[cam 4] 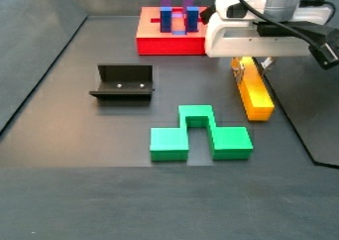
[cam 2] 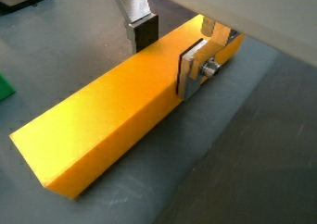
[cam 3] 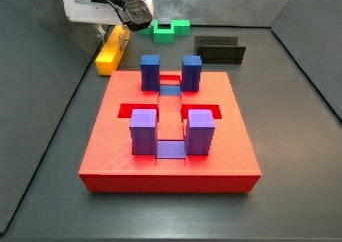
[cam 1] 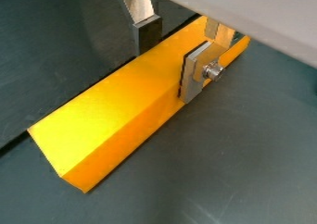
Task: Pick up the yellow object. Move up. Move to above the board. Insert the yellow object.
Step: Pick up the yellow object, then move up, then move to above the board.
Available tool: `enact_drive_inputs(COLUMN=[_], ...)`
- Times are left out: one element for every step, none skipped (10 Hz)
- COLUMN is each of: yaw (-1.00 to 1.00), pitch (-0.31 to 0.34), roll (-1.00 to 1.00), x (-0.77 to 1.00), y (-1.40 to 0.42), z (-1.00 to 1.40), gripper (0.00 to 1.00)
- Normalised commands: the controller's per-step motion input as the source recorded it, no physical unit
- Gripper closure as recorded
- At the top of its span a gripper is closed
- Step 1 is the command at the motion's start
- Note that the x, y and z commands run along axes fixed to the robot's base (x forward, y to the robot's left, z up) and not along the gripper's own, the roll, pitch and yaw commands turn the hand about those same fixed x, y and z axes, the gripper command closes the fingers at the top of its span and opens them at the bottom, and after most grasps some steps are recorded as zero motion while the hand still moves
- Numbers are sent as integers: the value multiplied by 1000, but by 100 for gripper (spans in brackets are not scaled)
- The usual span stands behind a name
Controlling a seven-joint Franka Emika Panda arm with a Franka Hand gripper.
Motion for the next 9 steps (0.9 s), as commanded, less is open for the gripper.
enact_drive_inputs(yaw=[0, 0, -21, -26, -21, 0, 5, 3, 2], pitch=[0, 0, 6, 34, 21, 0, 29, 38, 17], roll=[0, 0, -1, -4, -1, 0, -4, -4, 0], x=[0, 0, -30, -82, -68, 0, 5, -34, -28], y=[0, 0, 5, 2, 5, 0, 0, -6, -5], z=[0, 833, 834, 641, 457, 1400, 1400, 1400, 1400], gripper=[100, 100, 100, 100, 100, 100, 100, 100, 100])
